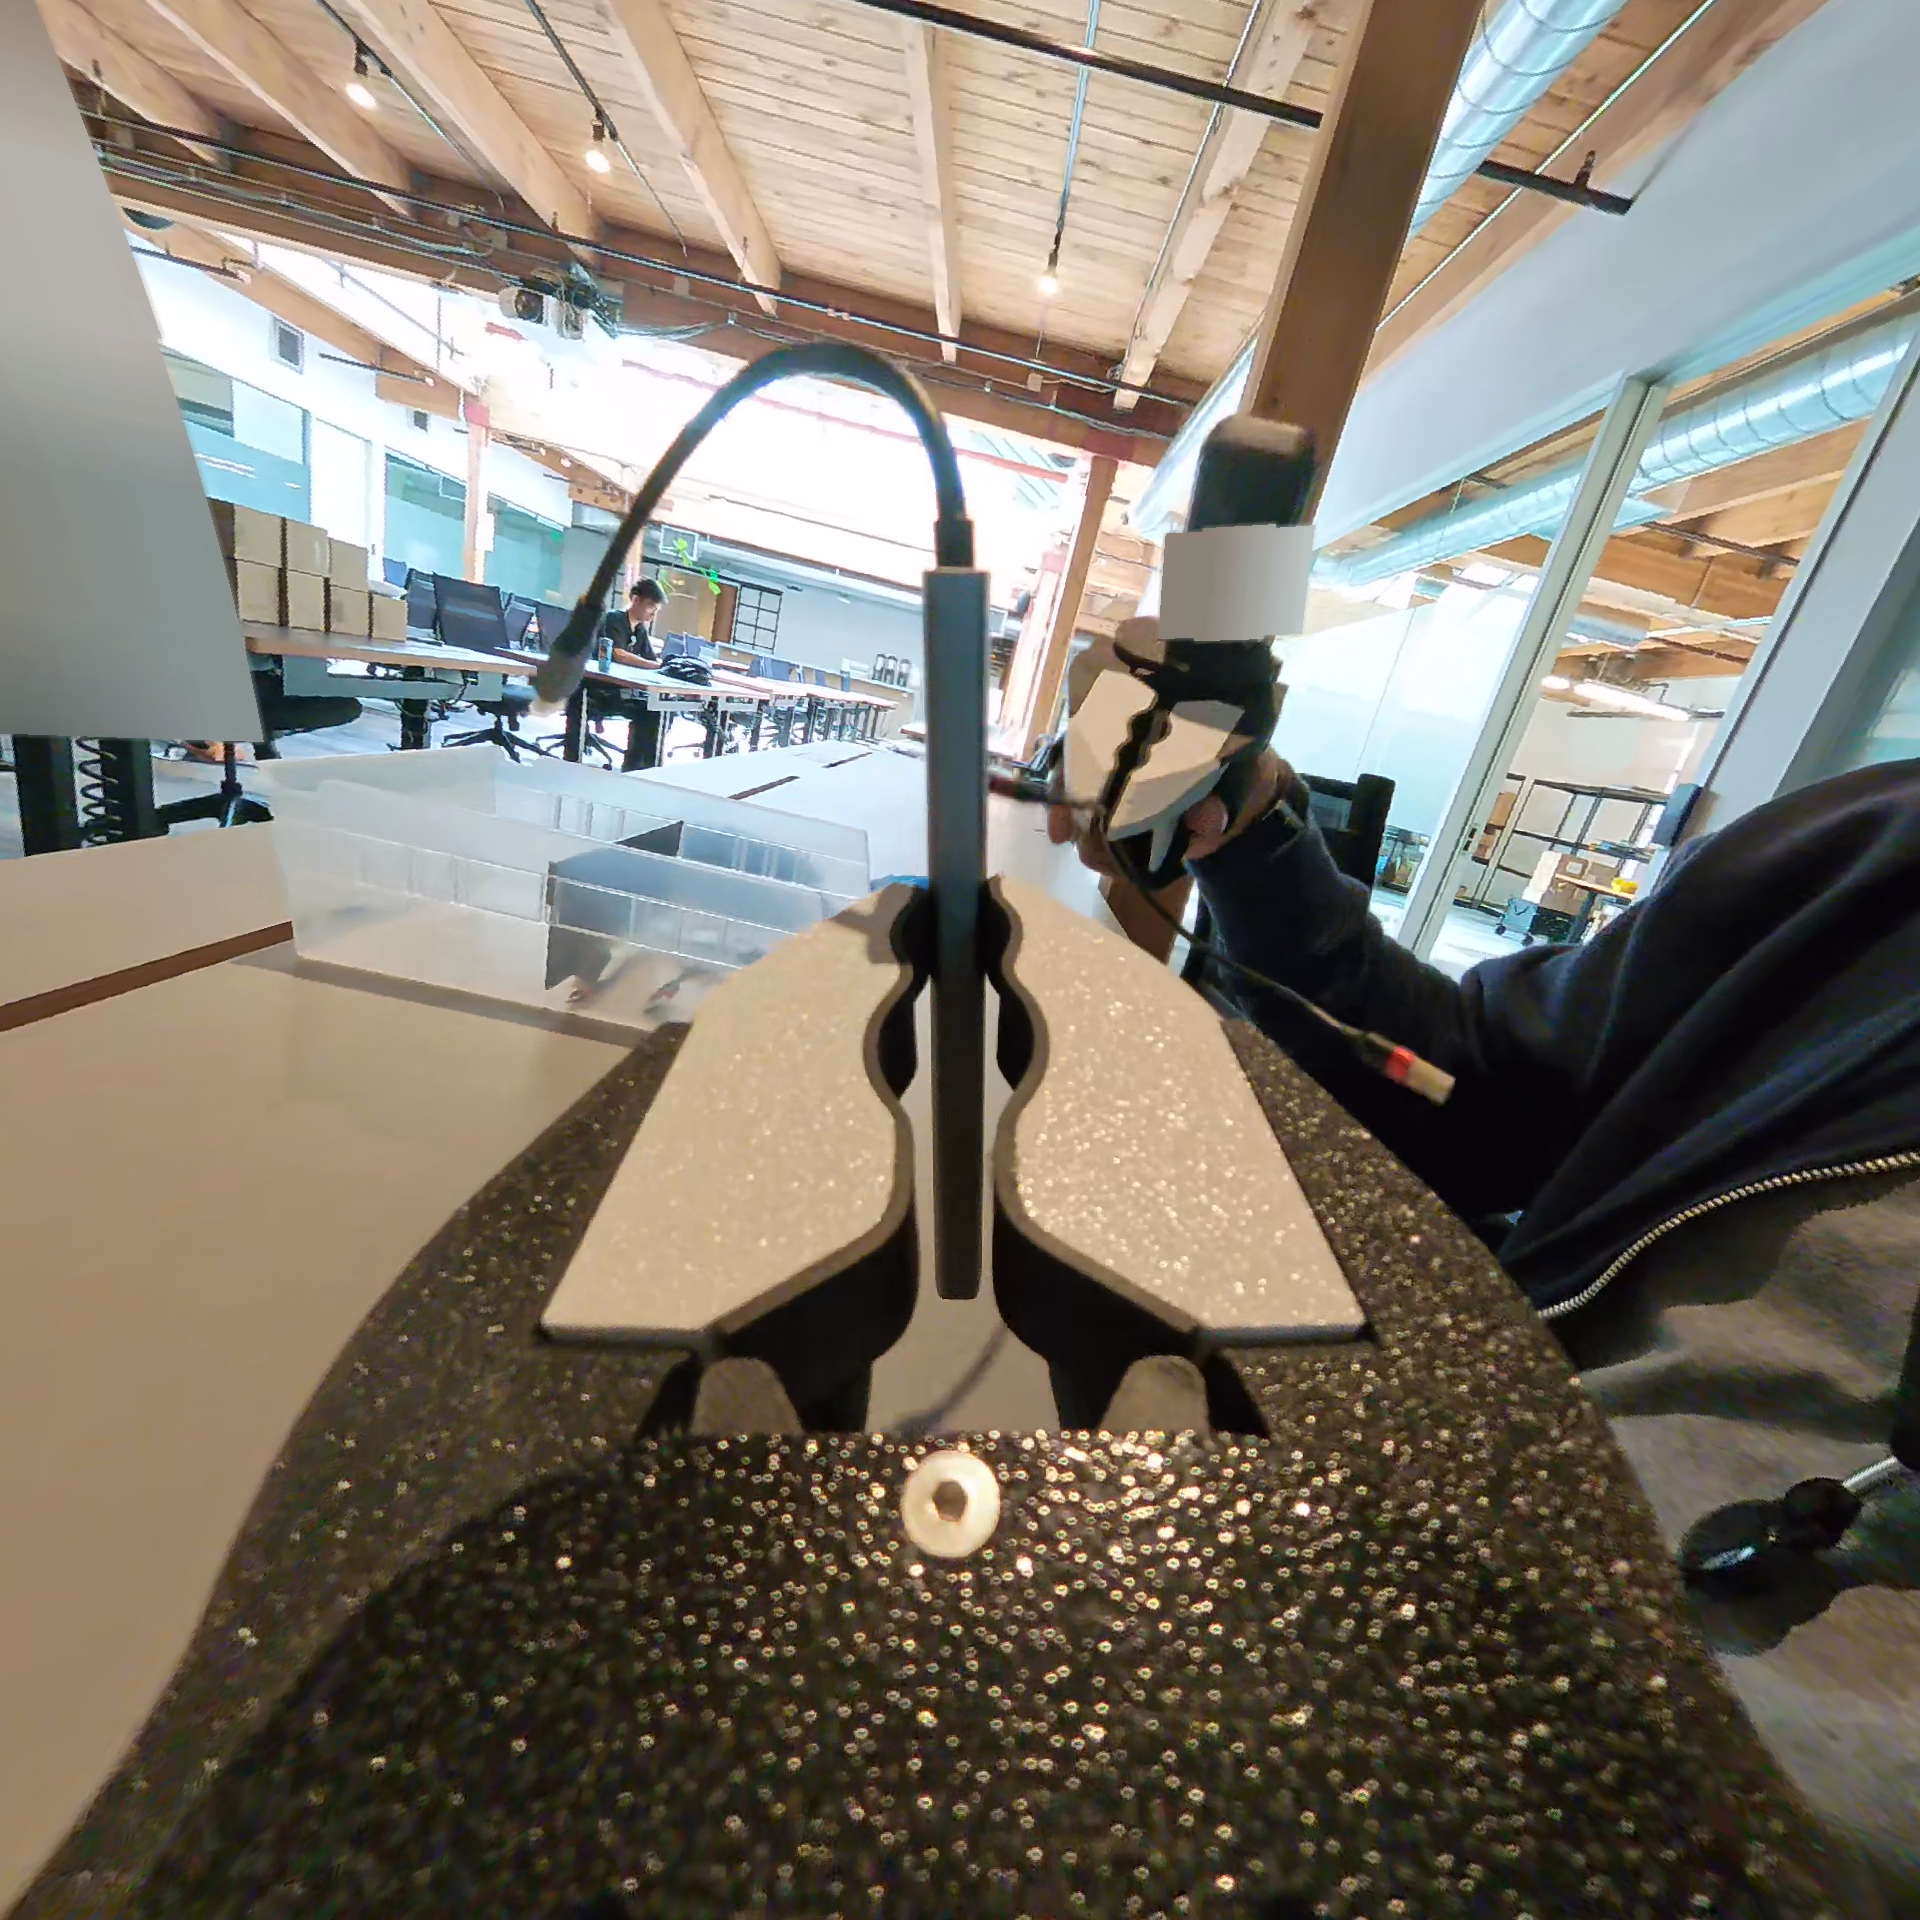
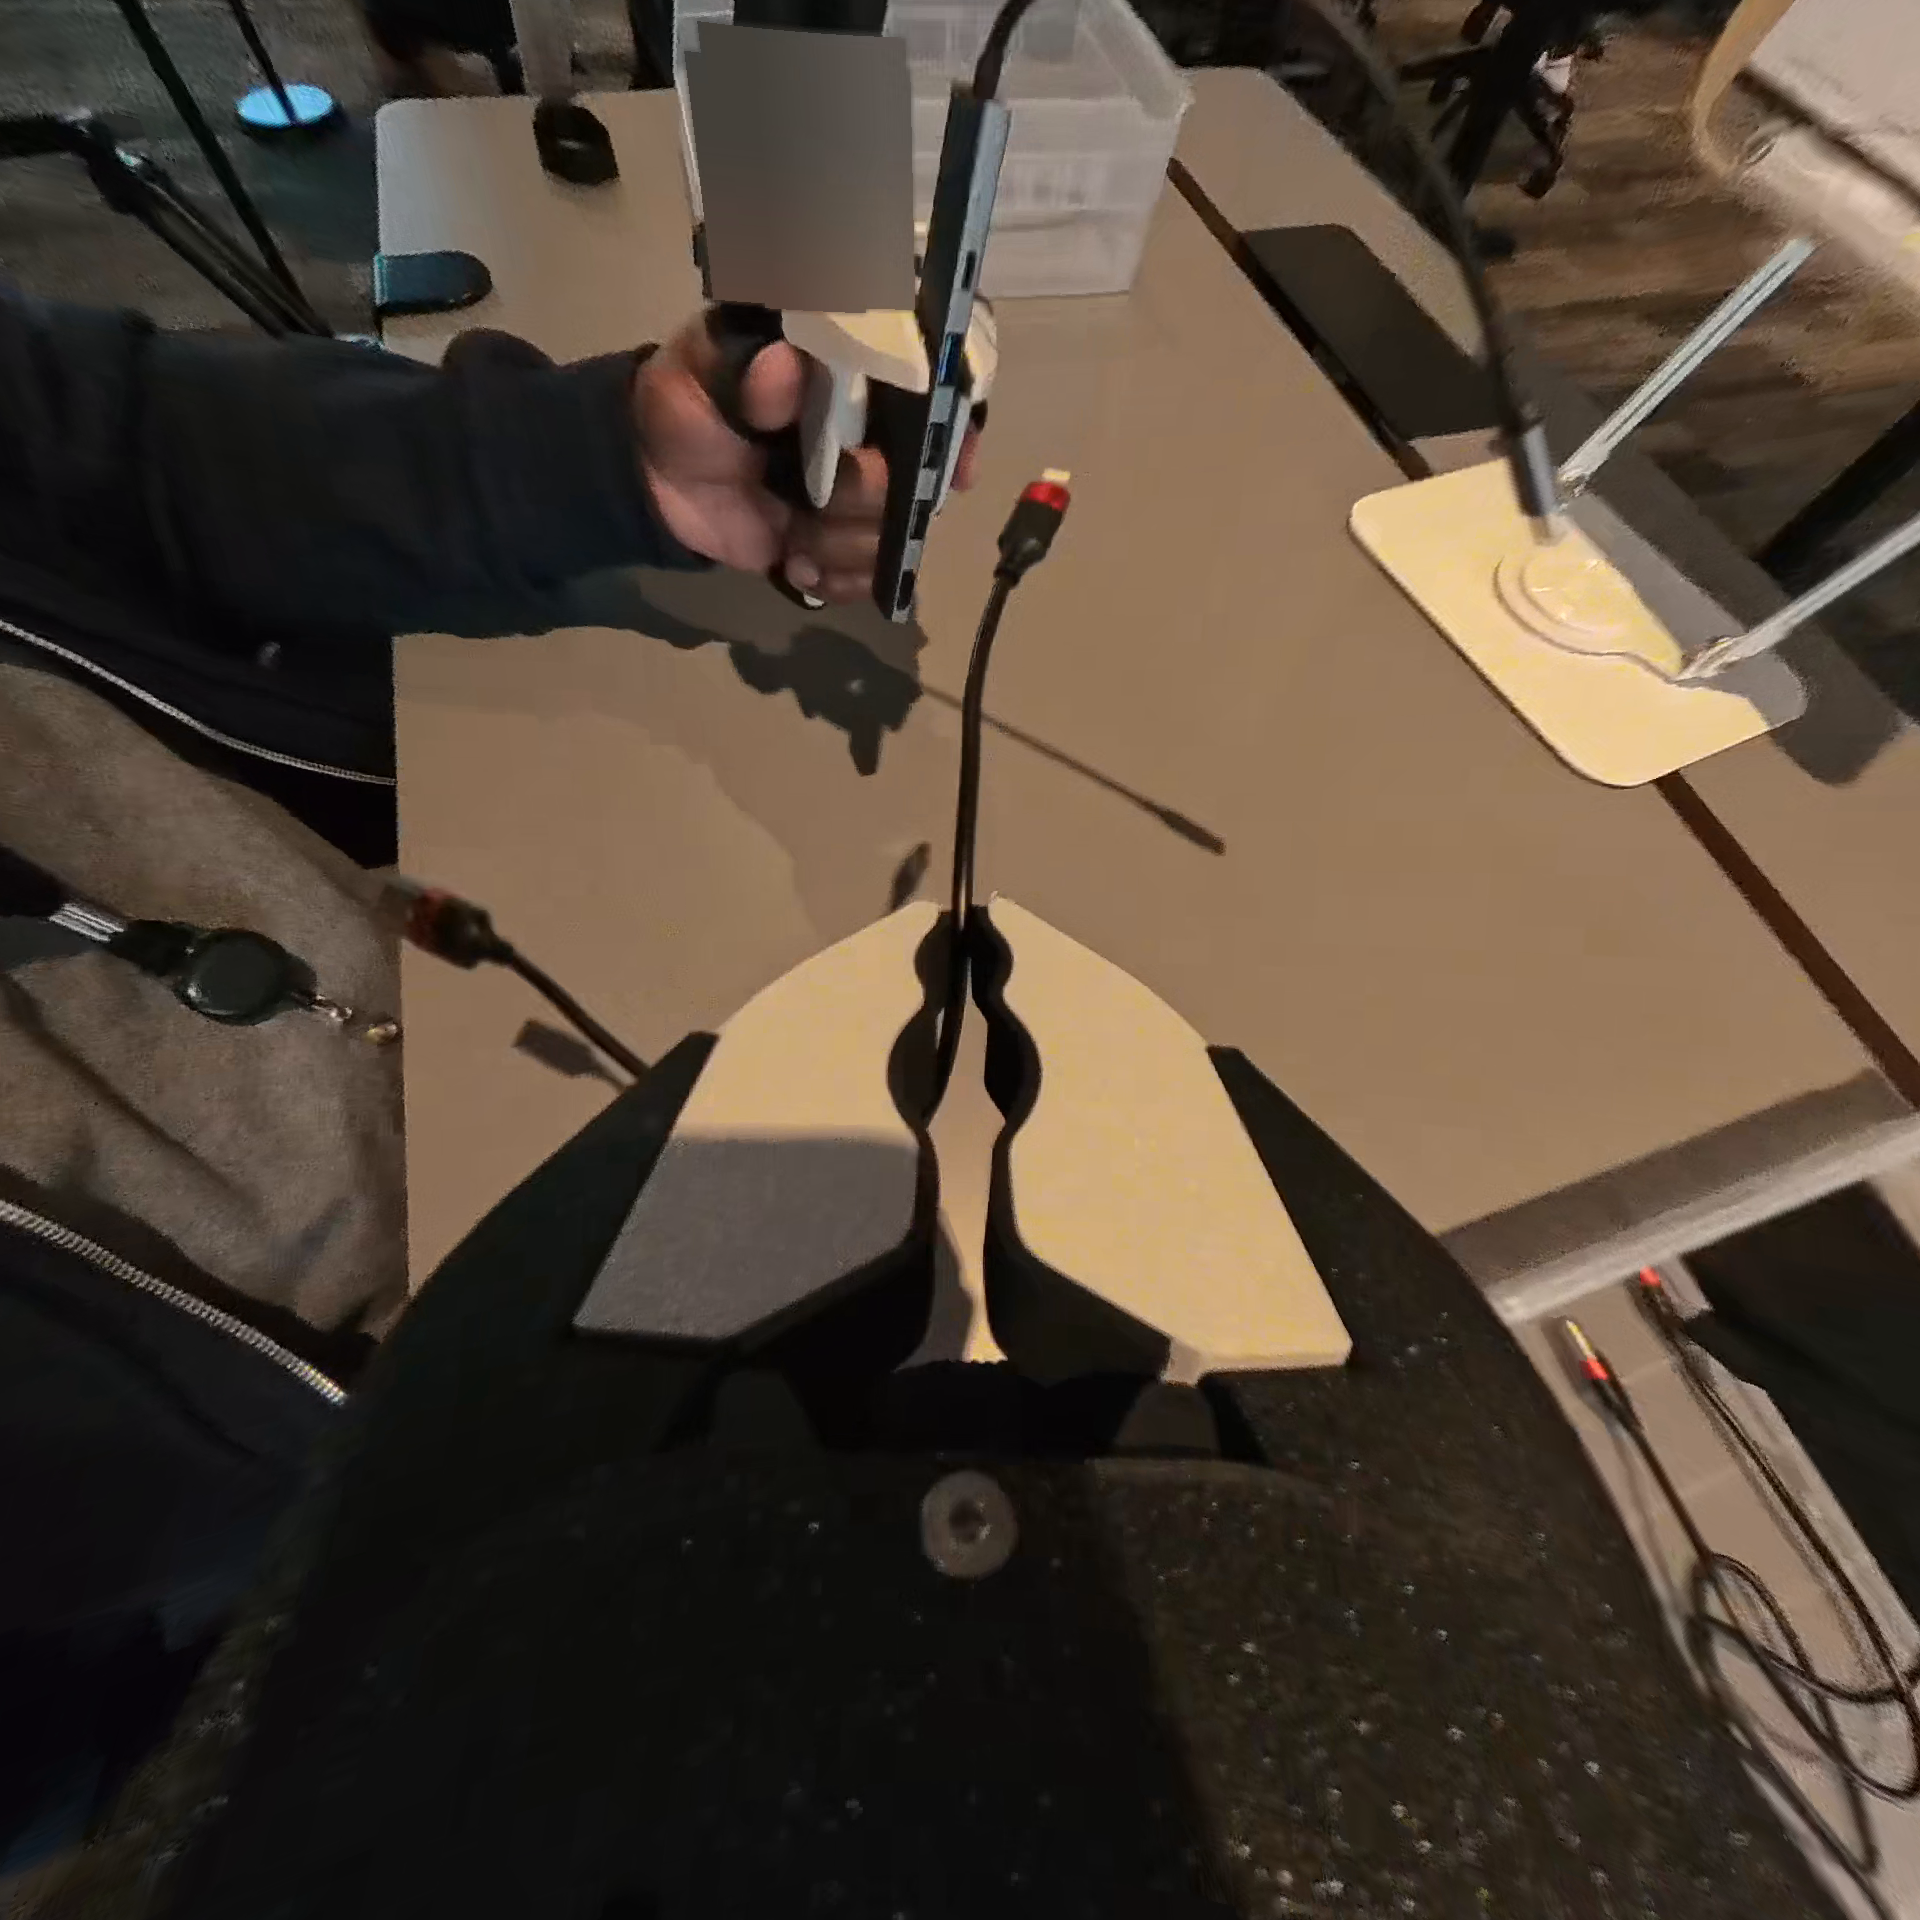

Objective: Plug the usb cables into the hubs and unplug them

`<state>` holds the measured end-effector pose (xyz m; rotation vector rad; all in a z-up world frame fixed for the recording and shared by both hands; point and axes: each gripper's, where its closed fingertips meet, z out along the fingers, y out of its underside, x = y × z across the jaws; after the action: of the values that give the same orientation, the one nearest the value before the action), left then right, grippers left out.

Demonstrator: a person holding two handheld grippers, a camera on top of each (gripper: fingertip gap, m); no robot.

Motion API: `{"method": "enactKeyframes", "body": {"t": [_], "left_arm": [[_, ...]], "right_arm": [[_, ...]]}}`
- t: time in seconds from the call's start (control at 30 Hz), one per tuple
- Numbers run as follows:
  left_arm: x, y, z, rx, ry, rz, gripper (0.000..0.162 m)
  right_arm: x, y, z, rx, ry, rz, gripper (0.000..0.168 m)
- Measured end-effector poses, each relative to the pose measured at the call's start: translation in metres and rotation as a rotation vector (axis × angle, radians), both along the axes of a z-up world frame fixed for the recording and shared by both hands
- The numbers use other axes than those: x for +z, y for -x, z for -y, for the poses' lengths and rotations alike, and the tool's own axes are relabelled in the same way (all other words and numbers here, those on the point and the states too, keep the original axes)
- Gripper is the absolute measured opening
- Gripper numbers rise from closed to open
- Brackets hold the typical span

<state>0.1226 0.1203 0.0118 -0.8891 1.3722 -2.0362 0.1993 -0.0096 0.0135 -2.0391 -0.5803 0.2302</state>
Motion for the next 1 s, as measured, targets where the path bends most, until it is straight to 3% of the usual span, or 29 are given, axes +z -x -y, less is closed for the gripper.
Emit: {"method": "enactKeyframes", "body": {"t": [0.23,0.47,1.0], "left_arm": [[-0.003,-0.001,0.000,0.000,0.000,-0.010,0.009],[-0.002,-0.001,-0.003,0.003,0.010,-0.006,0.010],[-0.008,-0.004,0.005,-0.021,0.001,-0.026,0.010]], "right_arm": [[-0.030,0.007,-0.015,0.022,0.007,-0.060,0.003],[-0.012,0.003,-0.013,0.044,-0.204,-0.024,0.003],[0.013,-0.053,0.005,-0.113,-0.315,-0.053,0.003]]}}
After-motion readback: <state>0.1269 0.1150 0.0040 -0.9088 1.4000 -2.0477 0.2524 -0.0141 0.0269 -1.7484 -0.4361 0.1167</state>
